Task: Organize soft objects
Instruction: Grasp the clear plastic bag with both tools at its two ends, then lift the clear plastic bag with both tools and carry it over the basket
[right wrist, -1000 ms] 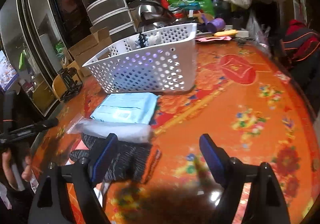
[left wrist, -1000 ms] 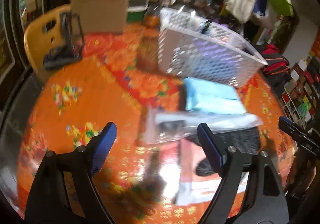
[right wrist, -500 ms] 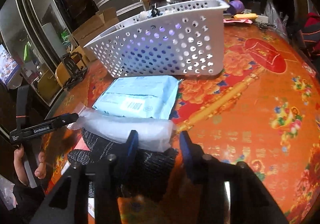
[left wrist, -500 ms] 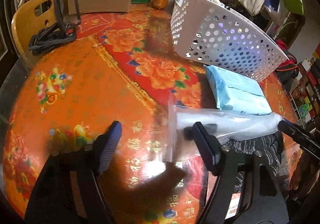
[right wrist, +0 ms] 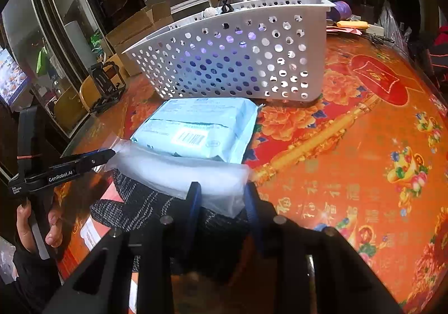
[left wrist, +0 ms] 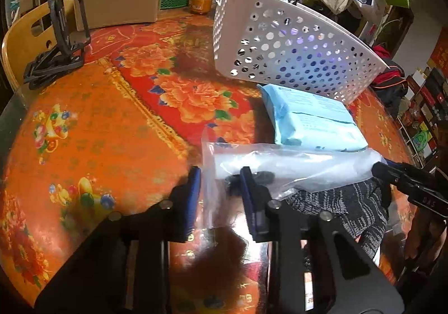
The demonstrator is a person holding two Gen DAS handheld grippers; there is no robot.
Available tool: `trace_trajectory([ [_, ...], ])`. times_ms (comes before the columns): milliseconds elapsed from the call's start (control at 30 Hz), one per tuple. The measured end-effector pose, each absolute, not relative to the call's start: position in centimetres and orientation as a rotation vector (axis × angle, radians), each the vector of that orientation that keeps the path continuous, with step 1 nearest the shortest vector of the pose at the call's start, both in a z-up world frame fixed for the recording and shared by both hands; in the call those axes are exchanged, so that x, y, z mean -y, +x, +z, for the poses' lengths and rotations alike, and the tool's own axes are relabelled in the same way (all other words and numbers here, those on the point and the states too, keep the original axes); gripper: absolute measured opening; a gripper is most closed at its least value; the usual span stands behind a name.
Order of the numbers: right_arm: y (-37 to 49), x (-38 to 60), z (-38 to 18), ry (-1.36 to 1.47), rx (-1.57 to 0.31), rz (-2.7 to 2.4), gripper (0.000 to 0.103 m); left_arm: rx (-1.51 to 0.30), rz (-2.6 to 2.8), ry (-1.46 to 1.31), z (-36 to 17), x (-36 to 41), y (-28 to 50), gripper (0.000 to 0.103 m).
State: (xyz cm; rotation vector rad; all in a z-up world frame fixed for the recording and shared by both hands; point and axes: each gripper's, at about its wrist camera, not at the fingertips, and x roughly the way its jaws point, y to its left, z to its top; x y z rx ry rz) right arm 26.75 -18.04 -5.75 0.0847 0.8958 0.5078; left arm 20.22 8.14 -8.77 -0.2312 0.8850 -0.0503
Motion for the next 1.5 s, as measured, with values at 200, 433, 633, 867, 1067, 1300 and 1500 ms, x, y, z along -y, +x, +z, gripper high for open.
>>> trace_trajectory([
  [200,26.8,18.0,-5.9,0.065,-0.894,0.504,0.023,-0.868,-0.061,-0.206,-8.7,-7.5,19.8,0.016],
  [433,26.3,17.6,-5.7,0.004,-0.863,0.499,0.014,-0.849,-0.063,-0.194,-8.7,-7.4,19.3,0.010],
  [633,25.1,17.5,-4.7,-0.048,-0.791,0.512,0.010,-0.831,-0.079,-0.212,-8.4,-8.0,18.8,0.006],
  [867,24.0,18.2,-3.4,-0.058,-0.736,0.496,0.009,-0.775,-0.101,-0.204,-7.2,-7.8,17.5,0.003],
  [1067,22.7,18.8,-1.8,-0.056,-0.683,0.491,0.009,-0.728,-0.109,-0.185,-5.7,-7.2,16.2,0.003],
  [1300,21.4,19.5,1.1,-0.060,-0.616,0.488,0.008,-0.668,-0.124,-0.184,-2.6,-6.7,14.6,0.003],
  [1500,21.3,20.2,4.3,-0.064,-0.564,0.476,0.008,-0.617,-0.138,-0.186,1.0,-6.5,14.5,0.003],
])
